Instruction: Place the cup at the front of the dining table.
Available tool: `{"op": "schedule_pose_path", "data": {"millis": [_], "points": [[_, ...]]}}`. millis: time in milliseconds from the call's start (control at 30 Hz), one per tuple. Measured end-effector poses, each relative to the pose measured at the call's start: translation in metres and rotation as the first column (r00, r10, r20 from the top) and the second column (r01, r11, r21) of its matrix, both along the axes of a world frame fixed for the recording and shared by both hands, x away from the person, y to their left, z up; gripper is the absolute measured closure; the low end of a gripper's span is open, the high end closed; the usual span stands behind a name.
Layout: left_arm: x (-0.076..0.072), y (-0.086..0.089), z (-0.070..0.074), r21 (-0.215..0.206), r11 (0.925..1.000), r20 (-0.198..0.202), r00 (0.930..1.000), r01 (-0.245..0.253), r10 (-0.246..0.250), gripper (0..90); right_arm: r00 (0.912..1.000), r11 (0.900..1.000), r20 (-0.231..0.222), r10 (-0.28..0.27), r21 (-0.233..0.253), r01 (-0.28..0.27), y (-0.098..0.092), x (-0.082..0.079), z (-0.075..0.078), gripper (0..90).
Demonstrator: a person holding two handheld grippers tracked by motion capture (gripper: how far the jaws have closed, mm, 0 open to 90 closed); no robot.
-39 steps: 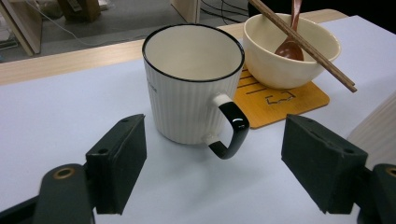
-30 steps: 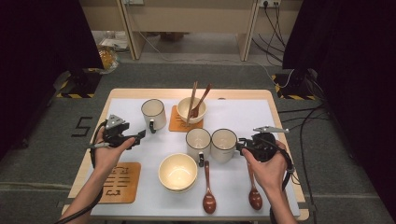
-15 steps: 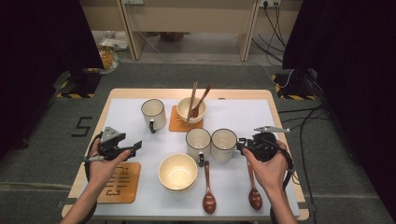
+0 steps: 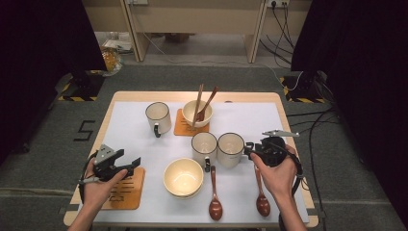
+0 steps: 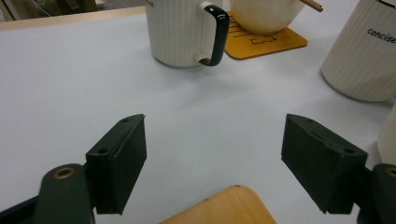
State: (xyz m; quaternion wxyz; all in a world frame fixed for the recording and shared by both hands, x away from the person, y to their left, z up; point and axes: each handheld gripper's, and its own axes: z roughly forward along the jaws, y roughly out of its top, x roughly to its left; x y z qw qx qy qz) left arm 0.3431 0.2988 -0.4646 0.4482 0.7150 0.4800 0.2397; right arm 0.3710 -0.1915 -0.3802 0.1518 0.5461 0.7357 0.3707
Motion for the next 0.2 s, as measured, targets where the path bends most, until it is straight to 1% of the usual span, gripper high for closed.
{"op": "schedule_pose_path", "data": {"millis": [133,167,200], "points": [[-0.0049,0.0024,-0.0047,-0.009,1.0000,0.001,1.0000,-0.003,0.003,21.9,1.0000,1.000,0.001,0.007,-0.002,-0.007,0.0016,0.0003,0.0001,51.6],[-0.0061,0.0034,-0.0053,-0.015,0.9999,0.008,0.9999,-0.008,0.008,21.8,1.0000,1.000,0.003,0.009,-0.001,-0.009,0.0017,0.0005,0.0002,51.6],[-0.0067,0.0044,-0.0050,-0.012,0.9999,0.010,0.9999,-0.008,0.008,21.8,1.0000,1.000,0.004,0.009,0.001,-0.009,0.0016,0.0005,0.0007,51.5]]}}
